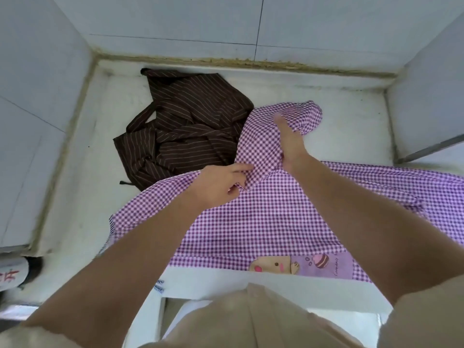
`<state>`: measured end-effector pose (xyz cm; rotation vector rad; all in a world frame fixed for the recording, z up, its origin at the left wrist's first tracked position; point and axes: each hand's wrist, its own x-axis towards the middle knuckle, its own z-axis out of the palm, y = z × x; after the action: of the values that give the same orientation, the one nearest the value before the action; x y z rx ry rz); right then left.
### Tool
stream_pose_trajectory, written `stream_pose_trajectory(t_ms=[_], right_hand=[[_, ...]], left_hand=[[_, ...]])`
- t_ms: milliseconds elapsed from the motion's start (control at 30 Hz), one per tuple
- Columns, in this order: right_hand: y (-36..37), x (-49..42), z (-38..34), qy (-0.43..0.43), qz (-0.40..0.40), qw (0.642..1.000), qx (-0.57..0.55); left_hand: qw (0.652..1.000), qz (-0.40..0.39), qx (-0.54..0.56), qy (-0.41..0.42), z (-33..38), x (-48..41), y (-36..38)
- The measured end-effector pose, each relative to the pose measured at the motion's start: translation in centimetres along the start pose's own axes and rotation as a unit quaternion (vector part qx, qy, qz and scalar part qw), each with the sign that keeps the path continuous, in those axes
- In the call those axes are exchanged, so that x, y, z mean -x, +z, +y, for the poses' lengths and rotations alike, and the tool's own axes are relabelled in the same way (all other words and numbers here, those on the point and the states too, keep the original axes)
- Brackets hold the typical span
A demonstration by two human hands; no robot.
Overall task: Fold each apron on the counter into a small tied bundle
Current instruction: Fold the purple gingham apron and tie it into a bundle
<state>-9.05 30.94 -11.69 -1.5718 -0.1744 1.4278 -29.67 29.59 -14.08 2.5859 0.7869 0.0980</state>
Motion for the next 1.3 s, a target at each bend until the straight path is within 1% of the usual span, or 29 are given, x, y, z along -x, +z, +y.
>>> stream_pose_trajectory(t_ms=[67, 167, 233, 300, 367, 433, 500, 567, 600, 633, 700, 733, 767, 800, 833, 867, 900, 933, 1000, 1033, 1067, 1100, 1133, 1167, 1200, 1233, 1267, 1300], right_hand=[[-1.4, 0.7, 1.0, -0.039, 0.080, 0.996, 0.025], [-3.7, 2.4, 1.5, -0.052, 0.115, 0.992, -0.030], [-5.6, 3.7, 1.7, -0.037, 0.088, 0.990, -0.106], [-7.5, 4.8, 2.1, -0.017, 0.023, 0.983, -0.179], [-9.6, 6.1, 2.7, -0.019, -0.002, 0.976, -0.215], [-12.0, 6.6, 3.4, -0.032, 0.018, 0.967, -0.251], [-14.3, 6.9, 4.0, -0.041, 0.071, 0.967, -0.243], [-16.6, 7.3, 3.9, -0.074, 0.145, 0.973, -0.166], [-17.5, 7.4, 3.7, -0.090, 0.180, 0.966, -0.163], [-19.0, 7.5, 3.6, -0.103, 0.203, 0.957, -0.182], [-21.1, 8.3, 3.6, -0.133, 0.263, 0.940, -0.170], [-22.1, 8.5, 3.9, -0.144, 0.288, 0.938, -0.125], [-23.4, 8.8, 4.4, -0.144, 0.301, 0.941, -0.048], [-24.5, 8.9, 5.1, -0.118, 0.305, 0.943, 0.058], [-25.8, 9.3, 6.0, -0.073, 0.301, 0.937, 0.165], [-26.8, 9.8, 6.8, -0.037, 0.297, 0.919, 0.258], [-27.7, 10.2, 7.4, -0.021, 0.304, 0.899, 0.315], [-28.3, 10.5, 7.7, -0.036, 0.326, 0.877, 0.351], [-28.5, 10.9, 7.6, -0.124, 0.382, 0.825, 0.398], [-28.1, 11.1, 7.1, -0.176, 0.393, 0.804, 0.410], [-27.7, 10.9, 6.8, -0.220, 0.385, 0.793, 0.418], [-27.1, 10.4, 6.4, -0.246, 0.354, 0.791, 0.435], [-26.3, 9.8, 6.0, -0.247, 0.302, 0.798, 0.459], [-25.6, 9.3, 5.9, -0.225, 0.242, 0.802, 0.498], [-24.9, 8.8, 5.9, -0.185, 0.185, 0.790, 0.554], [-24.2, 8.4, 6.1, -0.138, 0.145, 0.763, 0.615], [-23.9, 8.0, 6.4, -0.100, 0.124, 0.732, 0.663], [-23.6, 7.7, 6.7, -0.077, 0.121, 0.709, 0.690]], left_hand=[[0.999, 0.035, 0.000, -0.011, 1.1, 1.2, 0.8], [0.995, 0.090, -0.022, -0.026, 2.3, 2.7, 1.7], [0.991, 0.120, -0.033, -0.050, 3.2, 3.6, 2.1], [0.989, 0.124, -0.042, -0.061, 3.9, 4.4, 2.8], [0.991, 0.095, -0.068, -0.068, 4.4, 5.5, 3.7], [0.990, 0.046, -0.094, -0.098, 4.9, 6.3, 4.4], [0.982, 0.002, -0.127, -0.138, 5.2, 6.8, 4.7], [0.972, -0.021, -0.150, -0.180, 5.6, 6.9, 4.8], [0.967, -0.029, -0.155, -0.201, 5.8, 7.0, 4.7], [0.963, -0.041, -0.165, -0.210, 6.0, 6.9, 4.7], [0.956, -0.074, -0.189, -0.213, 6.4, 6.8, 4.8], [0.951, -0.090, -0.201, -0.216, 6.6, 6.6, 4.8], [0.948, -0.101, -0.207, -0.221, 7.1, 6.1, 4.8], [0.946, -0.107, -0.203, -0.228, 7.5, 5.7, 4.8], [0.948, -0.102, -0.198, -0.227, 8.0, 5.1, 5.0], [0.950, -0.093, -0.195, -0.224, 8.4, 4.5, 5.1], [0.952, -0.084, -0.193, -0.221, 8.9, 3.9, 5.2], [0.954, -0.075, -0.188, -0.220, 9.2, 3.4, 5.1], [0.959, -0.054, -0.172, -0.220, 9.4, 2.6, 4.9], [0.961, -0.040, -0.166, -0.216, 9.3, 2.3, 4.8], [0.964, -0.023, -0.159, -0.211, 9.3, 2.1, 4.7], [0.967, -0.008, -0.146, -0.207, 9.2, 1.8, 4.6], [0.970, 0.002, -0.128, -0.205, 9.1, 1.5, 4.4], [0.974, 0.009, -0.109, -0.200, 8.9, 1.3, 4.3], [0.976, 0.009, -0.093, -0.195, 8.8, 1.0, 4.2], [0.979, 0.007, -0.082, -0.186, 8.6, 0.7, 4.0], [0.981, 0.008, -0.076, -0.176, 8.5, 0.4, 3.9], [0.983, 0.013, -0.070, -0.167, 8.3, 0.1, 3.8]])
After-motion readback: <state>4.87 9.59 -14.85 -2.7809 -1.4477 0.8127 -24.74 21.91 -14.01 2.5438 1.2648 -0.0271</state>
